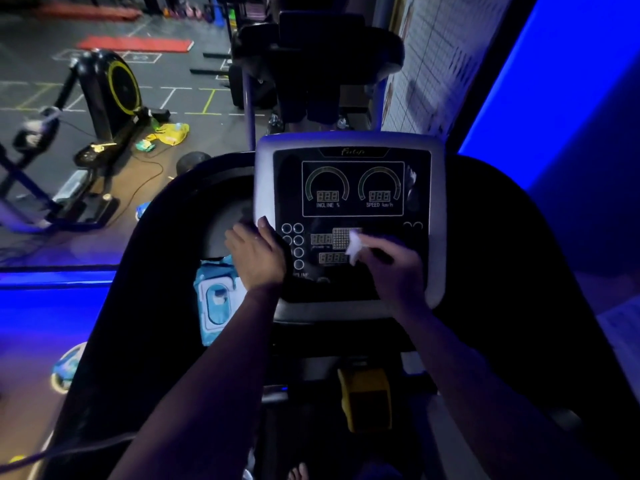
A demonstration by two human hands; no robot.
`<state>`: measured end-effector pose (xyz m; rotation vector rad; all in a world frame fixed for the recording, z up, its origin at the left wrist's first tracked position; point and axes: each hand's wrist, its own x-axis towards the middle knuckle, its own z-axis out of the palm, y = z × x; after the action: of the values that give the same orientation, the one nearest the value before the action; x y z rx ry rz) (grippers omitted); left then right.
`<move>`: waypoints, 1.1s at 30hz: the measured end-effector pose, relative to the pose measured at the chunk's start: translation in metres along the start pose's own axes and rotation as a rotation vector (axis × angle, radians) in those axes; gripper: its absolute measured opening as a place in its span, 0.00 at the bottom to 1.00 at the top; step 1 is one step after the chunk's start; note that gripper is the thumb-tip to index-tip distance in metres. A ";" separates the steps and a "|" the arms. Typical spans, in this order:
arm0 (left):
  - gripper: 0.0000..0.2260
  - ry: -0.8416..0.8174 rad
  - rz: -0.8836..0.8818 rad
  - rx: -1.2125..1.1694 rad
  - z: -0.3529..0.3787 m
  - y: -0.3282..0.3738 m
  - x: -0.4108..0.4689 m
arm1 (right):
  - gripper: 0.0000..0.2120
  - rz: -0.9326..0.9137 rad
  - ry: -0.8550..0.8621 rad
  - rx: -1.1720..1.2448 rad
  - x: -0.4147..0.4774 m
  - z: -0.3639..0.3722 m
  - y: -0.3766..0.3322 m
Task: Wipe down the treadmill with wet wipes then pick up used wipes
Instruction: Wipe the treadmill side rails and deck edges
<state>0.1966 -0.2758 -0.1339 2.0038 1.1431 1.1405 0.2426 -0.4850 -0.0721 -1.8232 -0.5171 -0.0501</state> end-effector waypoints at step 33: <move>0.07 -0.439 0.117 0.068 -0.043 0.087 -0.071 | 0.15 -0.160 0.041 -0.257 0.117 -0.071 0.018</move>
<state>0.1737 -0.3774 -0.0732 2.2507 0.8567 0.6679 0.3704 -0.5167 -0.0320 -2.0223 -0.6504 -0.2729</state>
